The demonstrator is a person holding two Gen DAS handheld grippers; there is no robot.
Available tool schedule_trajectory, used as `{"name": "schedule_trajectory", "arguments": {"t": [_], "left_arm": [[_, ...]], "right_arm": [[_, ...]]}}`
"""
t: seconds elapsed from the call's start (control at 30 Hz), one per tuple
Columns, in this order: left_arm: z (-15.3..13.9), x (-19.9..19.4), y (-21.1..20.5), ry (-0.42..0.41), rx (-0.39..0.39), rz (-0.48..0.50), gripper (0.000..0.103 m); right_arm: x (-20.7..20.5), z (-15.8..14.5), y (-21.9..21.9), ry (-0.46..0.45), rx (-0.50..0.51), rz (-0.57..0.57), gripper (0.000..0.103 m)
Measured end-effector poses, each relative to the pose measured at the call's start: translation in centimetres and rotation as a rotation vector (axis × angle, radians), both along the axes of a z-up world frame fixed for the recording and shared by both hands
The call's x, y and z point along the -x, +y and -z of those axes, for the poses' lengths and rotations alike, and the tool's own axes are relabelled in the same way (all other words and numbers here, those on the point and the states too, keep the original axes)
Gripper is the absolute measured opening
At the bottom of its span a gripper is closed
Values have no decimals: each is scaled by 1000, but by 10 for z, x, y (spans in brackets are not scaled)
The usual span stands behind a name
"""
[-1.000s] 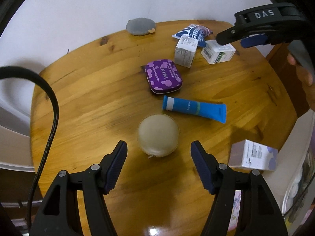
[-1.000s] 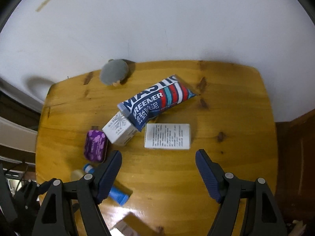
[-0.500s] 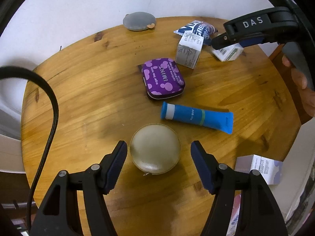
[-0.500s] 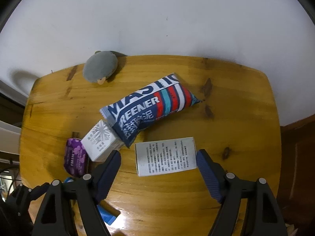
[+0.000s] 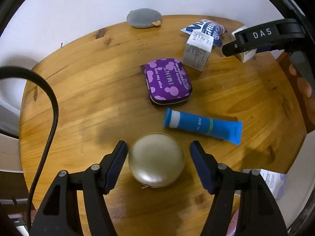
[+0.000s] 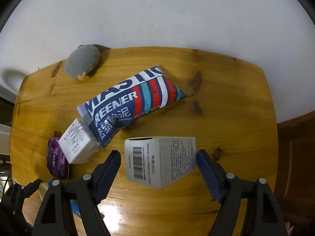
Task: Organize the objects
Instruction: 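Grasp the gold round compact with the left tool while the right tool grasps the white box, then carry the gold compact and white box into the tray and release both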
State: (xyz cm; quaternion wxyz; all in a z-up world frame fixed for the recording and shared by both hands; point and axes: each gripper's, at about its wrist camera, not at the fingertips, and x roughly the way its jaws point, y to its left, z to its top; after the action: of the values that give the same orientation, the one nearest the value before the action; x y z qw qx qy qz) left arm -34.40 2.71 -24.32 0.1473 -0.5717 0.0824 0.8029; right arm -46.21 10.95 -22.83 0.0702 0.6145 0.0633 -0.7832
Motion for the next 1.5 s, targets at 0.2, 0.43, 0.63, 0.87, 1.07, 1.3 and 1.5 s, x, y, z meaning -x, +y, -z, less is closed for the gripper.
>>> {"name": "schedule_trajectory", "arguments": {"t": [0.2, 0.43, 0.63, 0.87, 1.07, 1.3, 1.5], "left_arm": [[-1, 2, -4, 11, 8, -22, 59], [-6, 1, -10, 15, 5, -65, 58], [-38, -13, -15, 49, -15, -71, 58], [-98, -58, -5, 150, -39, -2, 58], [-160, -97, 20, 240, -74, 86, 58], [-230, -146, 58, 337, -138, 200, 58], [-255, -181, 90, 347, -180, 279, 58]], "right_arm": [[-5, -1, 11, 7, 30, 23, 70], [-20, -15, 26, 18, 59, 39, 70], [-49, -59, 36, 62, 135, 18, 70], [-90, -114, 29, 130, 221, -22, 70], [-150, -174, 50, 225, 317, -45, 70], [-232, -235, 87, 334, 352, -46, 70], [-288, -248, 122, 395, 319, -44, 70]]}}
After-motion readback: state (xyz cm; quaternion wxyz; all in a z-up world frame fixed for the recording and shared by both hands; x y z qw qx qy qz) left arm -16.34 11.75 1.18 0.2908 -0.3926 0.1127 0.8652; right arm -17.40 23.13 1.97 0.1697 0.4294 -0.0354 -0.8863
